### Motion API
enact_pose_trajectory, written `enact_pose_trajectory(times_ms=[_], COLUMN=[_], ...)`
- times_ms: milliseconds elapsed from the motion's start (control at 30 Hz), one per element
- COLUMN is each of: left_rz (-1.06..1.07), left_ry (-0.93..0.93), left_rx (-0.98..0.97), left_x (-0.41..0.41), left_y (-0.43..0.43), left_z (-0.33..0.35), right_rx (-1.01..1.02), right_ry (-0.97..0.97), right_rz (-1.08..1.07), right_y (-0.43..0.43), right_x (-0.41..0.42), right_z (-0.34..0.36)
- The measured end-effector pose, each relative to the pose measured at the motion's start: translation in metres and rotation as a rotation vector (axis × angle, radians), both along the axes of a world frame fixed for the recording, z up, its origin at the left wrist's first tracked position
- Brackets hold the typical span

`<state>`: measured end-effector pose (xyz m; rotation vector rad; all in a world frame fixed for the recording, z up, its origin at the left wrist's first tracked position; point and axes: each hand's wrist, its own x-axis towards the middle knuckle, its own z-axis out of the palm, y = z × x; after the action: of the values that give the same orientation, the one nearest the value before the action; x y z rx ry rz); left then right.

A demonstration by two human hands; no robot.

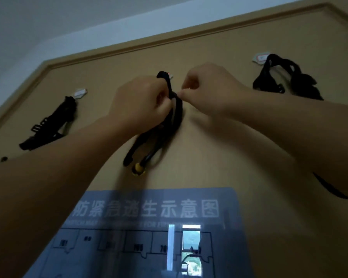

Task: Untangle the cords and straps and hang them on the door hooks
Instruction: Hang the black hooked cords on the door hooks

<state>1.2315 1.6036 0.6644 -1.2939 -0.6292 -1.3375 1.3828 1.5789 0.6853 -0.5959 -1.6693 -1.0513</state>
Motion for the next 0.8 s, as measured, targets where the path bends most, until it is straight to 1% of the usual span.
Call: enact_pose_trajectory(times_ms=[100, 133, 200, 267, 333, 400, 467, 567, 700, 800], left_rz=[-0.088, -0.072, 0.012, 0.065, 0.096, 0.107, 0.131, 0.164, 0.037, -0.062], left_ry=[-0.095, -0.09, -0.021, 0.042, 0.045, 0.003, -0.031, -0.078, -0.112, -0.098], left_rx=[-0.032, -0.048, -0.067, -0.062, -0.062, -0.073, -0.095, -0.107, -0.128, -0.134], left_x=[-0.025, -0.029, -0.031, -0.03, -0.027, -0.025, -0.023, -0.02, -0.017, -0.018], left_y=[0.009, 0.01, 0.008, 0.005, 0.004, 0.005, 0.006, 0.01, 0.014, 0.016], left_z=[0.006, 0.009, 0.017, 0.025, 0.032, 0.039, 0.045, 0.05, 0.049, 0.052], right_rx=[-0.066, -0.077, -0.077, -0.046, -0.016, 0.0, 0.021, 0.039, 0.096, 0.144], right_ry=[0.031, 0.025, 0.021, 0.064, 0.131, 0.18, 0.192, 0.204, 0.188, 0.105], right_rz=[0.068, 0.096, 0.148, 0.168, 0.165, 0.131, 0.086, 0.09, 0.134, 0.073], right_y=[0.014, 0.017, 0.021, 0.025, 0.029, 0.032, 0.036, 0.04, 0.041, 0.044], right_x=[-0.015, -0.02, -0.031, -0.04, -0.045, -0.049, -0.051, -0.051, -0.043, -0.038], right_z=[0.006, 0.008, 0.011, 0.017, 0.025, 0.035, 0.045, 0.058, 0.06, 0.06])
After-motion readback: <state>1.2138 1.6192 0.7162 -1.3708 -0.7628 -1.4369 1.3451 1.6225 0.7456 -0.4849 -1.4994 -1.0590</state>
